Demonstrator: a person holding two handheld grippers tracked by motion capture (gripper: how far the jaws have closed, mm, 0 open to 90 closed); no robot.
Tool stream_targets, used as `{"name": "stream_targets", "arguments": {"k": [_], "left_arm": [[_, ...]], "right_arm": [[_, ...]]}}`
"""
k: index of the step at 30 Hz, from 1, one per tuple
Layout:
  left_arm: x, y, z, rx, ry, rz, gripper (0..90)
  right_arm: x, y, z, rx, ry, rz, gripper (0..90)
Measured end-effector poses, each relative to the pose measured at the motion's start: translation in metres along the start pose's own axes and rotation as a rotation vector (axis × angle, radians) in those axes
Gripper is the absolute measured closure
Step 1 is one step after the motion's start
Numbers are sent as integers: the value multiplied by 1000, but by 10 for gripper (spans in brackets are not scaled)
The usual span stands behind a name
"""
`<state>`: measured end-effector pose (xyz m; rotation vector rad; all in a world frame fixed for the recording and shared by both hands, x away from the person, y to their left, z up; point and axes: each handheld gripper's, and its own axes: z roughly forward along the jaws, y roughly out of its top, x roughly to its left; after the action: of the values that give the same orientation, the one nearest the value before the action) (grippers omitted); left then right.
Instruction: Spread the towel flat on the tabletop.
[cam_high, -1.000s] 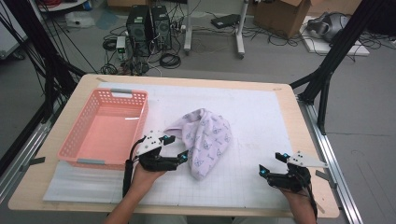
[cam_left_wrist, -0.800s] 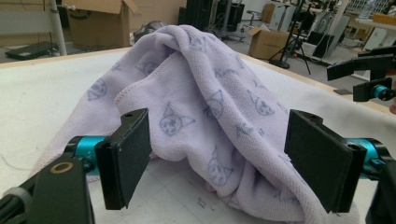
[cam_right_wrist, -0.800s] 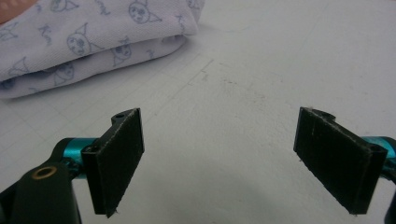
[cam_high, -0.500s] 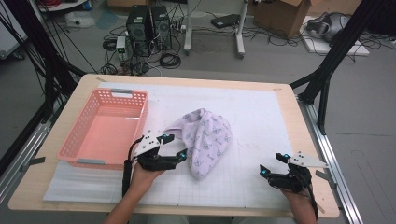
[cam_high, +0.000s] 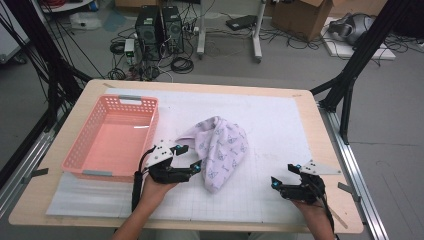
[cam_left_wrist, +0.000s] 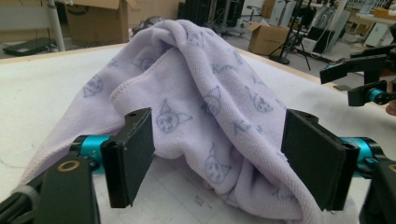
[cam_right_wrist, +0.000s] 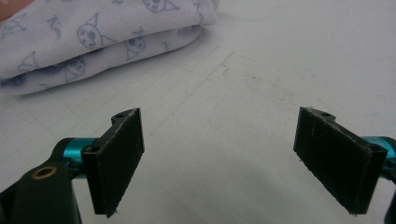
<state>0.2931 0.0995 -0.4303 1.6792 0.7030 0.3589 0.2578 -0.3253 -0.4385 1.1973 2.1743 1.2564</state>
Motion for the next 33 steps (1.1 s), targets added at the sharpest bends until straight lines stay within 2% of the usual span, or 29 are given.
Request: {"name": "stream_targets", "arguments": {"k": [4, 7, 11, 13, 15, 16, 18, 20, 22, 23, 24, 25, 26, 28, 30, 32, 33], "left_arm": [[2, -1, -1, 6, 12, -7, 273], [4, -1, -4, 8, 20, -18, 273], [5, -1, -4, 3, 26, -20, 278], [5, -1, -4, 7, 28, -17, 282], [4, -1, -2, 10, 27, -17, 284], [3, -1, -1, 11, 21, -13, 284], [3, -1, -1, 14, 20, -12, 285], [2, -1, 0, 12, 19, -16, 285], [2, -1, 0, 10, 19, -17, 284], [2, -2, 0, 10, 18, -18, 285], [2, -2, 0, 11, 18, -16, 286], [2, -2, 0, 11, 18, -16, 286], [2, -2, 1, 16, 13, -15, 288], [2, -2, 2, 15, 10, -13, 294], [2, -2, 2, 15, 11, -12, 296], [2, -2, 2, 18, 15, -16, 296], [2, -2, 2, 17, 18, -17, 296]], "right_arm": [[8, 7, 20, 43, 33, 3, 163], [17, 16, 36, 64, 78, -29, 193], [28, 24, 60, 110, 96, -48, 203], [32, 27, 70, 146, 91, -41, 335], [34, 28, 73, 136, 79, -58, 367], [38, 32, 79, 123, 99, -52, 429], [43, 36, 88, 133, 114, -39, 410], [50, 40, 95, 136, 99, -62, 469], [57, 41, 97, 139, 27, -123, 576], [57, 41, 98, 135, 25, -127, 626], [57, 41, 98, 130, 31, -128, 772], [57, 41, 98, 130, 31, -128, 772], [57, 41, 97, 128, 45, -137, 892], [56, 41, 96, 121, 70, -133, 894], [51, 41, 92, 97, 101, -81, 895], [46, 41, 88, 77, 108, -53, 894], [44, 41, 85, 69, 98, -35, 875]]}}
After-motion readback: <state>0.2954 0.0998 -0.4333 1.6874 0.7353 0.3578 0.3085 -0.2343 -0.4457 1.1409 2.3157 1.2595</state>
